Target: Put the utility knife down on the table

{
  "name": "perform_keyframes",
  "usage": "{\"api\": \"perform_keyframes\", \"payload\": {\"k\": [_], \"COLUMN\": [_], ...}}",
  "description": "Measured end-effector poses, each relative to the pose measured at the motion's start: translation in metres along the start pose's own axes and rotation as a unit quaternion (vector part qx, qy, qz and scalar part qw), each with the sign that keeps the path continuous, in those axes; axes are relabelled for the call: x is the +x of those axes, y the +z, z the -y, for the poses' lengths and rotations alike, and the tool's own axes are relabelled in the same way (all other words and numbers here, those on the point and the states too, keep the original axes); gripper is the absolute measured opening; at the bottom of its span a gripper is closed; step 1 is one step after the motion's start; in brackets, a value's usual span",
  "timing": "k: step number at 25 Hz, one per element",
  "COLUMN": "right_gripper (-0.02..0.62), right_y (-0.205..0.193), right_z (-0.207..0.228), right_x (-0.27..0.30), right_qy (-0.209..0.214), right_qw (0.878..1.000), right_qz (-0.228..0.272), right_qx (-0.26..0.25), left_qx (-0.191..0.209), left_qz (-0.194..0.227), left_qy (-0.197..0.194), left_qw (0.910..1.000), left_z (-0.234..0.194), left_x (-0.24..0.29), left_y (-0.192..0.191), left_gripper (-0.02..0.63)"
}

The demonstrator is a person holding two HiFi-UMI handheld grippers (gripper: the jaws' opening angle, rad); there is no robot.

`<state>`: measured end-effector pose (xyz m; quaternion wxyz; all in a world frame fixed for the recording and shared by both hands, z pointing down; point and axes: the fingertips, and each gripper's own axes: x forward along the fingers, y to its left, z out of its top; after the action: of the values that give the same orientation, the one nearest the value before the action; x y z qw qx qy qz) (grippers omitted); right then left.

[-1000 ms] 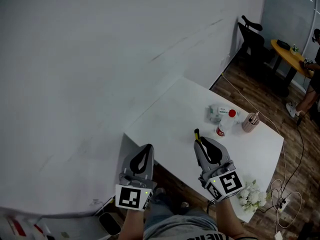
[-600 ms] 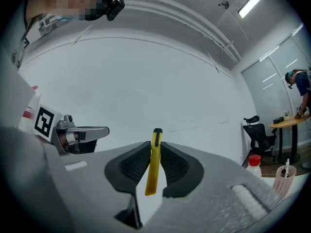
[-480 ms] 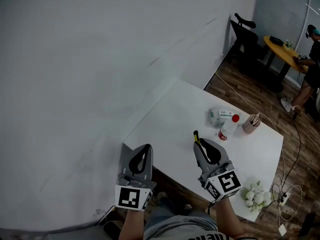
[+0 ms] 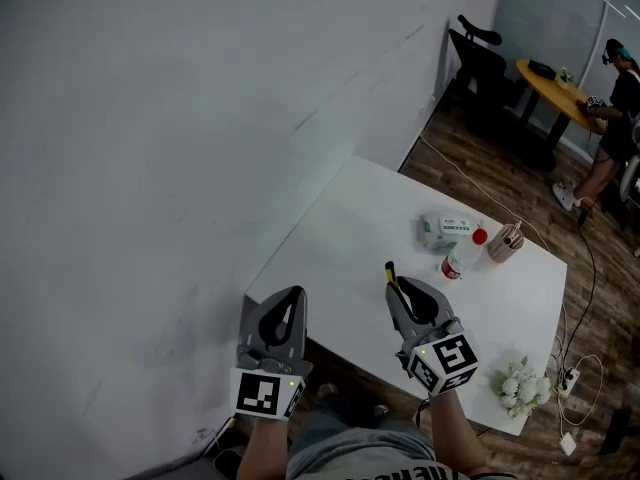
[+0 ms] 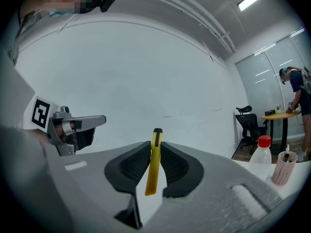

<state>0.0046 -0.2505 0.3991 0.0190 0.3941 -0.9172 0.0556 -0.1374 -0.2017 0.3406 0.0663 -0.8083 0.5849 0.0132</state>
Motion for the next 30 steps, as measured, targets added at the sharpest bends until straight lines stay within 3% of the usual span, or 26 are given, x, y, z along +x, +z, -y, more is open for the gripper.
{"api": "perform_keyframes", "payload": {"k": [15,30], "right_gripper": [0.063,0.064], "right_y": [-0.063,-0.132], "right_z": [0.009,0.014], "right_x": [0.037,0.053], "right_qy": [-0.036,-0.063], "right_qw": [0.995,0.982], "right_qz": [-0.088,-0.175], "right_qx": [0.022,0.042], "left_qx": [-0.016,-0.031], "left_qz": [-0.013,-0.036], "left_qy": [-0.023,-0.04], "left_qw": [0.9995,0.9981], "left_z": [-0.033,-0.056], "left_x": [0.016,0.027], "left_y": [-0.021,-0.048], "left_gripper": [0.014,0.014]}}
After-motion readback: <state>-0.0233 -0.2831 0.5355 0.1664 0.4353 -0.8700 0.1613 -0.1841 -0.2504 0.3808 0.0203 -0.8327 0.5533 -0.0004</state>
